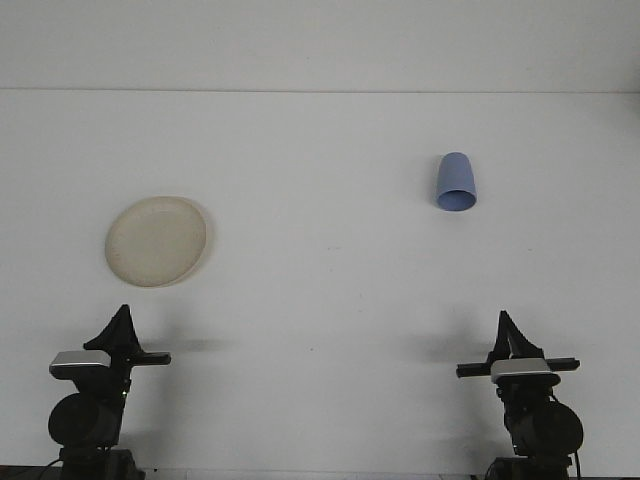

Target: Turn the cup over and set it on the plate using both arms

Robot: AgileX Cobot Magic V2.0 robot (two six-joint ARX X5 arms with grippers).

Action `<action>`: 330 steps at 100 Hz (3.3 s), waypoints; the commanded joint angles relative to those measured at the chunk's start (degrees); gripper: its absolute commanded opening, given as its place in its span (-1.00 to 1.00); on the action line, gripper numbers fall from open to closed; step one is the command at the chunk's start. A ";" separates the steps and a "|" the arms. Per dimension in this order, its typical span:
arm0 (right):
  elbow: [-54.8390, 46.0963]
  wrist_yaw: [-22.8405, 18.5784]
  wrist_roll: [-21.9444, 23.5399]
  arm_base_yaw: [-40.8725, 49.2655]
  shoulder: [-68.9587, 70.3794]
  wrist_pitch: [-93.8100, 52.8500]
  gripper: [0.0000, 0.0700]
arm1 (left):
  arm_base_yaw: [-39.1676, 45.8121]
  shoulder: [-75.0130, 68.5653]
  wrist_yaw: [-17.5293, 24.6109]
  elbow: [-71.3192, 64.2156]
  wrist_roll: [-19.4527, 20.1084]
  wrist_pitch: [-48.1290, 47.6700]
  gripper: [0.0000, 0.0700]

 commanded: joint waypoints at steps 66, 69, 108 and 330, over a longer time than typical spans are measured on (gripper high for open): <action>35.85 -1.51 12.39 0.04 36.63 -1.99 0.67 | -0.02 -0.04 -0.22 -1.16 0.33 0.72 -0.96; 37.83 -1.49 11.78 0.04 39.54 -1.99 0.67 | -0.02 -0.04 -0.22 -1.16 0.33 0.72 -0.96; 45.62 -1.57 6.71 0.04 69.55 5.31 0.67 | -0.02 -0.04 -0.22 -1.16 0.33 0.72 -0.96; 68.91 -25.90 10.54 10.43 72.41 -31.08 -1.00 | -0.02 -0.04 -0.22 -1.16 0.33 0.79 -0.96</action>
